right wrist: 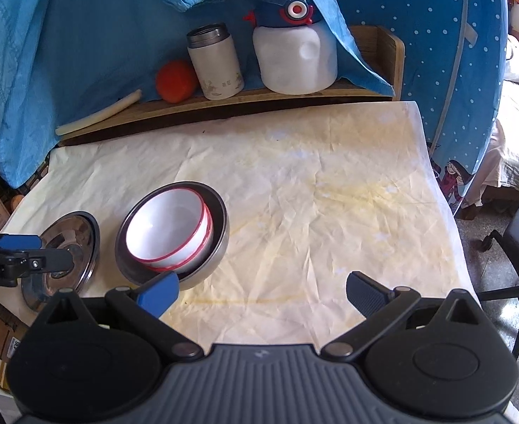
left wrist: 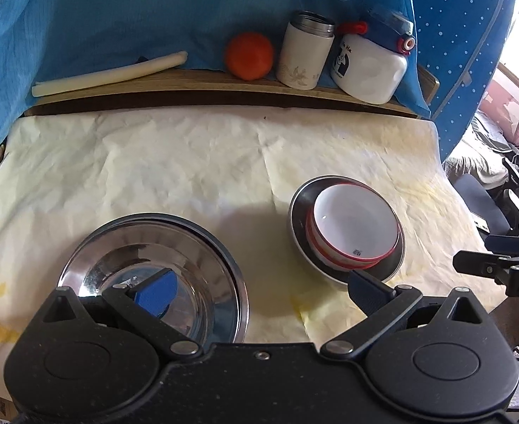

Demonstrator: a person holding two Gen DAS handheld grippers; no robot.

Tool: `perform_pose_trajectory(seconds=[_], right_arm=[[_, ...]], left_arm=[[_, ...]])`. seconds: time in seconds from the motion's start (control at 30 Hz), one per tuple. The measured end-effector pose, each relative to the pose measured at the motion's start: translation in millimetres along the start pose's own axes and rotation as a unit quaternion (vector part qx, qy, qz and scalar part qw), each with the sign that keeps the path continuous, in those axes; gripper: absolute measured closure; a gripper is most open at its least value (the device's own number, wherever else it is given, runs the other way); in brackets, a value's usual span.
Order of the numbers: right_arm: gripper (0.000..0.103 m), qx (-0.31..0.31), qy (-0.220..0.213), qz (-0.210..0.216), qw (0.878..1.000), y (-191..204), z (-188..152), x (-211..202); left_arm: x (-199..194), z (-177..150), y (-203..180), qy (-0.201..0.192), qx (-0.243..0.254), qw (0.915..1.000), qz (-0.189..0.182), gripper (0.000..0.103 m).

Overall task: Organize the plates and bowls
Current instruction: 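Move both grippers to the rim of the steel plate stack holding the bowls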

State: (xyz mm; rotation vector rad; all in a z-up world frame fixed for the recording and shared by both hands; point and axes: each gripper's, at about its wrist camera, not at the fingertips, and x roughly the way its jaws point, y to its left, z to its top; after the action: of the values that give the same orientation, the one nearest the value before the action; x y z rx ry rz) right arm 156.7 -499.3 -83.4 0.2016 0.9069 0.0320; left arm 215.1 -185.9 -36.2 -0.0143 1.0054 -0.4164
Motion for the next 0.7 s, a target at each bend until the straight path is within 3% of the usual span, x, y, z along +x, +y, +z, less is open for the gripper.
perform_pose_trajectory(seconds=[0.7], right_arm=[[0.0, -0.006, 0.0, -0.002, 1.0, 1.1, 17.6, 6.1]], left_arm=[[7.3, 22.2, -2.7, -0.003, 0.024, 0.9984, 0.051, 0.001]])
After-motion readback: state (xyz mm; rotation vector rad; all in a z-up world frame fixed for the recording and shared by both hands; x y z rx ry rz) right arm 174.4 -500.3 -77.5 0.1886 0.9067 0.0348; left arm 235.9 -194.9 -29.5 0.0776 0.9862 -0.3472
